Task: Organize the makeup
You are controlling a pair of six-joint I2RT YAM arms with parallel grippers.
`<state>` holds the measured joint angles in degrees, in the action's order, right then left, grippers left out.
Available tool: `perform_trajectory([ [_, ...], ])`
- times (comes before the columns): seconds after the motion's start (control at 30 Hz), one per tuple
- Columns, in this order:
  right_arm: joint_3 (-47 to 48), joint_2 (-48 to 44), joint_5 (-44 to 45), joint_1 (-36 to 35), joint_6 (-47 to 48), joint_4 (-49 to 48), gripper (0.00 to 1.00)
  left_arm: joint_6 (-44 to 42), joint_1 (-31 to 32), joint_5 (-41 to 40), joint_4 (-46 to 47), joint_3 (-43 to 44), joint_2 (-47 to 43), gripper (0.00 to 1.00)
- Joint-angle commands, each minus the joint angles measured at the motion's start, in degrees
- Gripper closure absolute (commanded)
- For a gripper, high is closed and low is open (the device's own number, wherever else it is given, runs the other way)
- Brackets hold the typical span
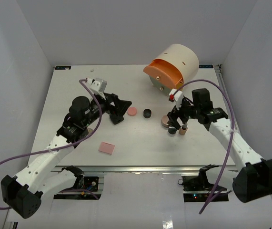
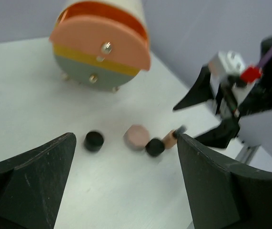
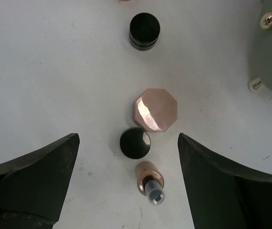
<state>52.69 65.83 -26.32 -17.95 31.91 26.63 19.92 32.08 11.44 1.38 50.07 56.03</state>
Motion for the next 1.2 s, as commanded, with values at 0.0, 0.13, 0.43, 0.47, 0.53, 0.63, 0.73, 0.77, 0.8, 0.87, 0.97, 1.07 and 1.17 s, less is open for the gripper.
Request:
perform_trajectory([
  [0.0,7.2,8.7,18.5,-5.7,-0.8,6.8,0.10,-9.0,-0.4,-8.8,-5.8,-9.6,-6.0,0.02],
  [0.13,6.5,13.6,24.6,-8.8,-3.0,7.6,0.10,-9.8,-0.3,-10.5,-7.2,-9.3,-7.7,0.02],
  [0.43,3.6,20.0,27.3,-9.5,-5.6,7.0,0.05,-9.2,-0.3,-7.0,-7.6,-8.8,-6.8,0.02],
  [0.47,3.7,20.6,27.0,-9.5,-5.8,7.0,0.04,-9.2,-0.3,-7.1,-7.6,-8.8,-6.8,0.02],
  [0.53,3.7,21.7,26.9,-9.5,-6.0,7.0,0.02,-9.2,-0.3,-7.2,-7.6,-8.8,-7.0,0.02],
  [0.63,3.6,23.9,24.5,-9.5,-5.8,6.8,0.02,-9.2,-0.3,-7.3,-7.7,-8.8,-7.0,0.02],
  [0.73,3.7,25.1,23.6,-9.5,-5.8,6.1,0.07,-9.3,-0.3,-7.3,-7.7,-8.8,-6.8,0.02],
  [0.77,3.8,25.4,23.3,-9.5,-5.7,5.8,0.09,-9.3,-0.3,-7.2,-7.8,-8.8,-6.8,0.02],
  [0.8,3.8,25.8,23.1,-9.5,-5.6,5.4,0.11,-9.3,-0.3,-7.2,-7.8,-8.8,-6.7,0.02],
  [0.87,3.9,26.6,22.8,-9.5,-5.3,4.6,0.18,-9.4,-0.3,-7.2,-7.9,-8.8,-6.5,0.02],
  [0.97,3.5,27.0,21.7,-9.5,-5.1,3.5,0.34,-9.4,-0.3,-7.2,-7.9,-8.8,-6.4,0.02],
  [1.07,2.8,26.6,21.1,-9.5,-4.7,2.8,0.48,-9.5,-0.3,-7.2,-8.0,-8.8,-6.3,0.02],
  [1.17,1.4,25.1,19.6,-9.5,-3.7,2.8,0.71,-9.5,-0.3,-7.2,-7.9,-8.8,-6.3,0.02],
])
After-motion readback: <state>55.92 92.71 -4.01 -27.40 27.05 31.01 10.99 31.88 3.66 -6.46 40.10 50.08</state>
